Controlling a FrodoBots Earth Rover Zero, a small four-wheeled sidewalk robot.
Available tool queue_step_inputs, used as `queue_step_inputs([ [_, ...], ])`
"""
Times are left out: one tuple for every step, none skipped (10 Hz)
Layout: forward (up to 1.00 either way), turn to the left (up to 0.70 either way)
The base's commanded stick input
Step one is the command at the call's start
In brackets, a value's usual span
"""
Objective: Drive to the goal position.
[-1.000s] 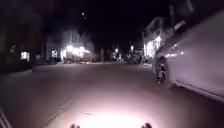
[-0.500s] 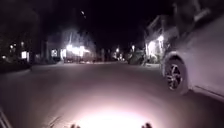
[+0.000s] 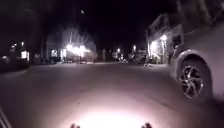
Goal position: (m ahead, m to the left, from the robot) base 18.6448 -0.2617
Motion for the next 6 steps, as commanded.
queue_step_inputs([
  [0.85,0.0],
  [0.85,0.0],
  [0.85,0.0],
  [0.85,0.0],
  [0.85,0.0],
  [0.85,0.0],
])
